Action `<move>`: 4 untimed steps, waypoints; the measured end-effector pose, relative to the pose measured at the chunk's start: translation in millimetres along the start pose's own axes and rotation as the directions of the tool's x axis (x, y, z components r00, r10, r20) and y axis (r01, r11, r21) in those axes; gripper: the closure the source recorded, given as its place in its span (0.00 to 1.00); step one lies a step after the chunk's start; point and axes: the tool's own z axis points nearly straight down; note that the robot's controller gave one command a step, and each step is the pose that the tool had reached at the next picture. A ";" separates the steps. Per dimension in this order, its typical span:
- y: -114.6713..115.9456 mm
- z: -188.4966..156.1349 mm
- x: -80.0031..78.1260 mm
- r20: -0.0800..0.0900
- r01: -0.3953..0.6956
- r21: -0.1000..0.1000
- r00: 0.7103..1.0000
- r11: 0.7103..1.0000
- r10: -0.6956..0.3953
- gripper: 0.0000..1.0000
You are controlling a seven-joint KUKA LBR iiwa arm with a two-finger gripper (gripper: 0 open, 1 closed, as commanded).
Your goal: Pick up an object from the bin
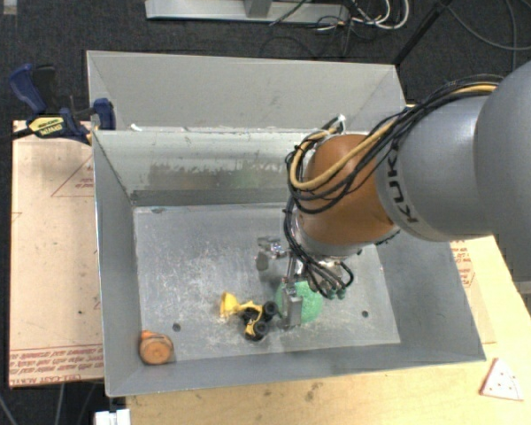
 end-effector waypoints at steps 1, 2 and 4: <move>1.1 1.7 -0.2 -0.001 -0.001 0.000 1.000 1.000 0.001 0.00; 5.1 7.3 10.2 0.004 0.041 0.002 0.999 0.999 -0.041 0.00; 29.9 25.6 37.3 -0.002 0.195 -0.001 0.981 0.981 -0.195 1.00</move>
Offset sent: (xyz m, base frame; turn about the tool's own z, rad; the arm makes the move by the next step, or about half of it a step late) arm -0.0463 0.0143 -0.0270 -0.1666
